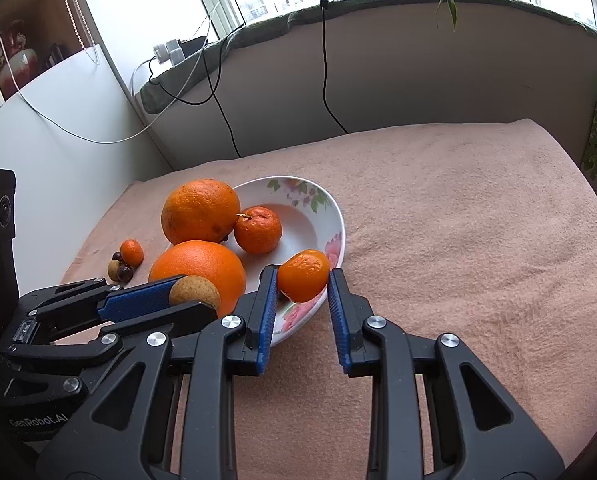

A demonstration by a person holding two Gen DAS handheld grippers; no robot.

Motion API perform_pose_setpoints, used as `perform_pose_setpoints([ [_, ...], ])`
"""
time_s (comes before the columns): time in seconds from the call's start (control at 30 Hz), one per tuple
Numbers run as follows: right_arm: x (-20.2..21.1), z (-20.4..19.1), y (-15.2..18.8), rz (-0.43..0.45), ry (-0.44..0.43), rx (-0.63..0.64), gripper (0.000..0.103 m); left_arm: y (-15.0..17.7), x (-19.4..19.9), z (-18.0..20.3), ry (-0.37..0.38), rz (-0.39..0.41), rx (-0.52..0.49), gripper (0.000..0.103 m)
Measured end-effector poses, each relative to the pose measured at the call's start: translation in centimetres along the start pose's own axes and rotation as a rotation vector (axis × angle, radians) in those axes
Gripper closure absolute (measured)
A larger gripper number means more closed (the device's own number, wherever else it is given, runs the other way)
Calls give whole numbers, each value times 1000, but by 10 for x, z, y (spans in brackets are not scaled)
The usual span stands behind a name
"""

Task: Organize fruits
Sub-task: 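Carry the kiwi and kumquat over the floral bowl with both grippers, then open both grippers to drop the kiwi and kumquat into the bowl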

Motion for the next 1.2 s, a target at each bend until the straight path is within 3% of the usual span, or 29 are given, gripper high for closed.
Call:
perform_pose_setpoints([
  [0.63,-13,11,-4,-8,-41,-10,76,-2,-6,3,-50,-5,-25,76],
  [0.7,-13,13,-4,-9,-41,-18,76,-2,-6,3,-49,-3,-26,68],
  [0.83,-12,17,-5,-5,-47,-29,65,-4,-2,2,-60,10,-29,64],
  [1.0,-4,20,-8,26,-36,-40,42,-3,3,-2,-53,19,-15,62],
  [1.2,4,17,-8,41,-17,-28,38,2,10,0,-39,29,-8,51],
])
Point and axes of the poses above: each gripper's, at about its wrist camera, not at the fingertips, and x roughly against the way its jaws point, z to its right, y to its underside, the point moved 6 cm from there along -x, roughly the way its jaws point, and after that the axes turned 12 degrees about x, right-handed, at the moved point
